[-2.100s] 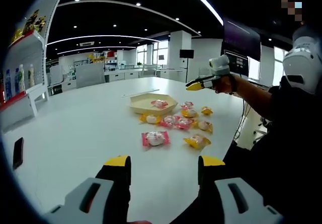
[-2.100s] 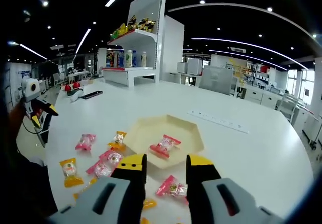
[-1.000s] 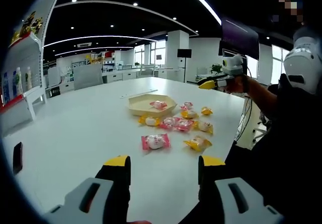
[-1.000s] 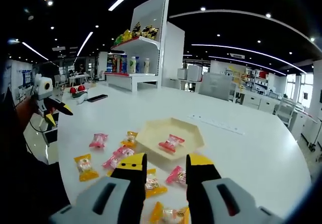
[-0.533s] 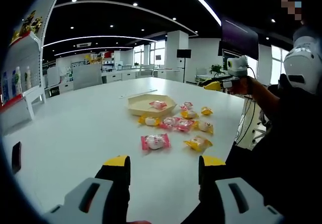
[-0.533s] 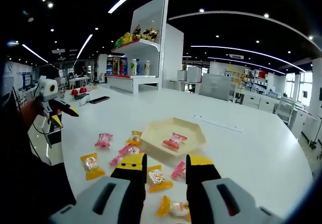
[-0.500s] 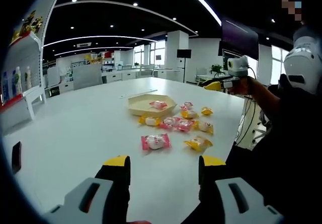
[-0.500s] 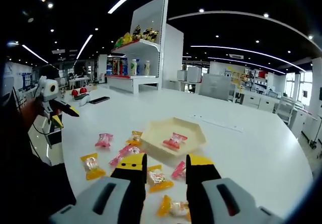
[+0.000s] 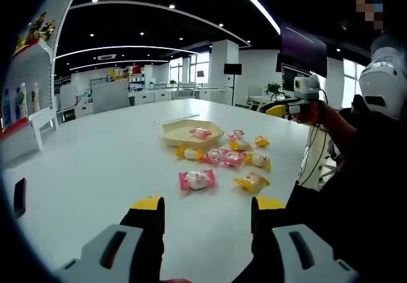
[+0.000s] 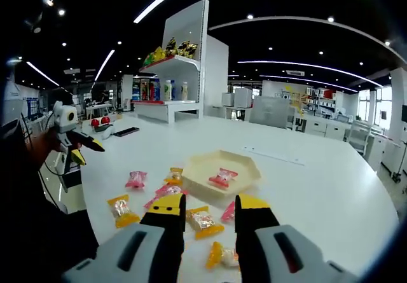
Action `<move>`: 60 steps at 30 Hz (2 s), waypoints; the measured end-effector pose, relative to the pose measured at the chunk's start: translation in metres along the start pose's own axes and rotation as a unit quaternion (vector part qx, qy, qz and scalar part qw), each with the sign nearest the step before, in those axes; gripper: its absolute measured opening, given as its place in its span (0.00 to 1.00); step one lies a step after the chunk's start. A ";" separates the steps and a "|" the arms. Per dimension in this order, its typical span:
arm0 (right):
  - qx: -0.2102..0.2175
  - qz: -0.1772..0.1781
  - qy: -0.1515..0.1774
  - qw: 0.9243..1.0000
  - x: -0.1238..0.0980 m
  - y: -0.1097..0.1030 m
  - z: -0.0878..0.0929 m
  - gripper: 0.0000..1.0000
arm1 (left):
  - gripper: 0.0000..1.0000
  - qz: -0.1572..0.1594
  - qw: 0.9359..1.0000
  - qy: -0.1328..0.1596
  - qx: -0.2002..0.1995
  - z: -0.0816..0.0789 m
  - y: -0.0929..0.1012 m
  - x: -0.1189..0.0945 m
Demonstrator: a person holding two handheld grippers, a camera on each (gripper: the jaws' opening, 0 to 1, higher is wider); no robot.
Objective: Pick up the marshmallows scattered on the table and place them into the bowl on the table
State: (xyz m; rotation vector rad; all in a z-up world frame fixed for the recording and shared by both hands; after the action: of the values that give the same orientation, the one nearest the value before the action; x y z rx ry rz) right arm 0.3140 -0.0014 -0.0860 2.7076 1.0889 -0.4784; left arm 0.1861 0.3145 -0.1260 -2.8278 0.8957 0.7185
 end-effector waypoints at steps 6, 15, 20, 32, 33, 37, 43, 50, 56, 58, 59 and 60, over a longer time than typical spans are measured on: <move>0.001 0.004 0.000 1.000 -0.006 -0.002 0.003 0.31 | 0.55 0.003 1.000 0.003 0.001 -0.002 0.000 0.002; -0.002 0.011 0.007 1.000 -0.019 -0.004 0.008 0.31 | 0.55 0.007 1.000 0.009 0.002 -0.004 0.000 0.006; 0.000 0.014 0.011 1.000 -0.026 -0.007 0.011 0.31 | 0.55 0.008 1.000 0.007 0.002 -0.003 0.000 0.007; -0.001 0.006 0.012 1.000 -0.036 -0.022 0.019 0.31 | 0.55 0.006 1.000 0.009 0.003 -0.003 -0.003 0.006; 0.000 0.008 0.011 1.000 -0.037 -0.021 0.020 0.31 | 0.55 0.006 1.000 0.009 0.003 -0.003 -0.003 0.006; -0.001 0.012 0.003 1.000 -0.041 -0.021 0.026 0.31 | 0.55 0.006 1.000 0.009 0.004 -0.004 -0.003 0.005; 0.001 0.009 0.001 1.000 -0.042 -0.025 0.029 0.31 | 0.55 0.011 1.000 0.010 0.007 -0.006 -0.002 0.009; 0.004 0.009 0.004 1.000 -0.043 -0.024 0.027 0.31 | 0.55 0.016 1.000 0.010 0.012 -0.007 -0.001 0.012; 0.006 0.003 0.004 1.000 -0.041 -0.026 0.029 0.31 | 0.55 0.022 1.000 0.010 0.019 -0.010 0.003 0.014; 0.008 0.003 0.005 1.000 -0.041 -0.026 0.029 0.31 | 0.55 0.027 0.999 0.008 0.021 -0.010 0.006 0.015; 0.008 0.003 0.005 1.000 -0.041 -0.026 0.029 0.31 | 0.55 0.028 0.999 0.008 0.021 -0.010 0.006 0.015; 0.008 0.002 0.005 1.000 -0.041 -0.026 0.029 0.31 | 0.56 0.031 0.999 0.007 0.024 -0.011 0.008 0.016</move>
State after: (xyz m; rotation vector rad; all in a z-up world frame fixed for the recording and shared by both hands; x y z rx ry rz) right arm 0.2611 -0.0175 -0.0994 2.7284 1.0869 -0.4758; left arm 0.1976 0.2972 -0.1231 -2.7765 0.9944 0.6763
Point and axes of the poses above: the point that each gripper's makers call its tool centre point, and the gripper's own axes: x roughly forward along the fingers, y roughly to its right, z roughly out of its underside, the point moved 2 cm from there along -x, roughly backward along the fingers, and after that the axes turned 7 degrees about -y, right-handed, at the moved point
